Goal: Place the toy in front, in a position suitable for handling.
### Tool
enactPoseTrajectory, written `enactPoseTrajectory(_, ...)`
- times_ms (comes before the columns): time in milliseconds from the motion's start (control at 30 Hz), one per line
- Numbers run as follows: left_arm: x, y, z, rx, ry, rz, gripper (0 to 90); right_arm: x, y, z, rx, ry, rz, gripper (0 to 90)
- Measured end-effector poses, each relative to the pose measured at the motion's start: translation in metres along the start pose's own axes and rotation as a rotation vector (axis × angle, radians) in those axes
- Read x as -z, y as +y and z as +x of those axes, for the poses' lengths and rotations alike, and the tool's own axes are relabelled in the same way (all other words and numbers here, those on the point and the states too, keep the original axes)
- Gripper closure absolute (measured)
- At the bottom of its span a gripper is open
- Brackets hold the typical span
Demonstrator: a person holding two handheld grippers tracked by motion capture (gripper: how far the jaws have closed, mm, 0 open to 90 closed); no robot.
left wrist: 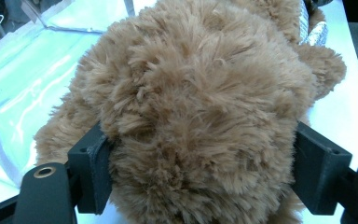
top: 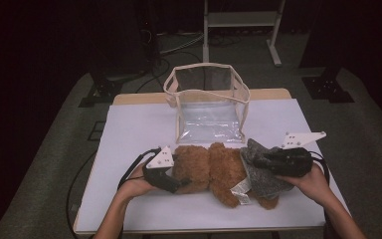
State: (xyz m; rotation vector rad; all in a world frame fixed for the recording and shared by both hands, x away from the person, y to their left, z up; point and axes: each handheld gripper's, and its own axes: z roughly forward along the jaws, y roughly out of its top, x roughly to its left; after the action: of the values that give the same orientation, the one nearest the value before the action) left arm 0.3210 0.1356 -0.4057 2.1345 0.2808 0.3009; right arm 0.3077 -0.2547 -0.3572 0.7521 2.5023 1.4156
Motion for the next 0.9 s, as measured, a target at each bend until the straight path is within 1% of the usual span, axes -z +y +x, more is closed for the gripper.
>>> enactPoseTrajectory(67,-0.003,0.002,-0.002,-0.004,0.002,-0.007,22.2,-0.005,0.014,0.005,0.036,0.015,-0.001,72.0)
enactPoseTrajectory(100,-0.005,0.003,-0.003,-0.009,0.003,-0.006,22.2,-0.01,0.021,0.007,0.058,0.022,0.0,72.0)
enactPoseTrajectory(233,-0.011,0.006,-0.007,-0.026,0.009,-0.008,22.2,-0.041,0.047,0.013,0.114,0.059,0.03,72.0)
enactPoseTrajectory(300,-0.012,0.006,-0.007,-0.028,0.013,-0.011,22.0,-0.057,0.052,0.014,0.116,0.083,0.049,72.0)
enactPoseTrajectory(400,-0.01,0.004,-0.006,-0.023,0.012,-0.015,21.0,-0.074,0.05,0.012,0.125,0.084,0.097,72.0)
enactPoseTrajectory(433,-0.009,0.004,-0.006,-0.025,0.008,-0.017,20.4,-0.074,0.048,0.01,0.113,0.09,0.097,72.0)
enactPoseTrajectory(467,-0.007,0.003,-0.005,-0.017,0.007,-0.021,19.6,-0.072,0.045,0.007,0.102,0.096,0.09,72.0)
enactPoseTrajectory(533,-0.003,0.002,-0.002,-0.004,0.005,-0.021,17.1,-0.065,0.041,0.005,0.09,0.087,0.088,72.0)
enactPoseTrajectory(567,-0.001,0.001,0.0,0.011,0.008,-0.024,16.6,-0.063,0.04,0.004,0.089,0.083,0.09,72.0)
enactPoseTrajectory(633,0.002,-0.002,0.002,0.027,0.011,-0.03,16.0,-0.056,0.038,0.003,0.088,0.072,0.098,72.0)
enactPoseTrajectory(667,0.003,-0.003,0.002,0.031,0.006,-0.034,17.3,-0.053,0.039,0.003,0.085,0.069,0.1,71.9)
enactPoseTrajectory(700,0.004,-0.004,0.002,0.025,-0.006,-0.043,23.6,-0.051,0.04,0.003,0.084,0.07,0.101,71.9)
enactPoseTrajectory(767,0.002,-0.004,0.001,0.027,-0.001,-0.048,28.7,-0.049,0.045,0.006,0.086,0.079,0.097,71.8)
enactPoseTrajectory(833,0.0,-0.004,-0.001,0.024,0.003,-0.055,31.3,-0.051,0.052,0.01,0.097,0.089,0.097,71.9)
enactPoseTrajectory(900,-0.001,-0.003,-0.003,0.02,0.011,-0.06,32.7,-0.058,0.062,0.014,0.102,0.111,0.098,71.9)
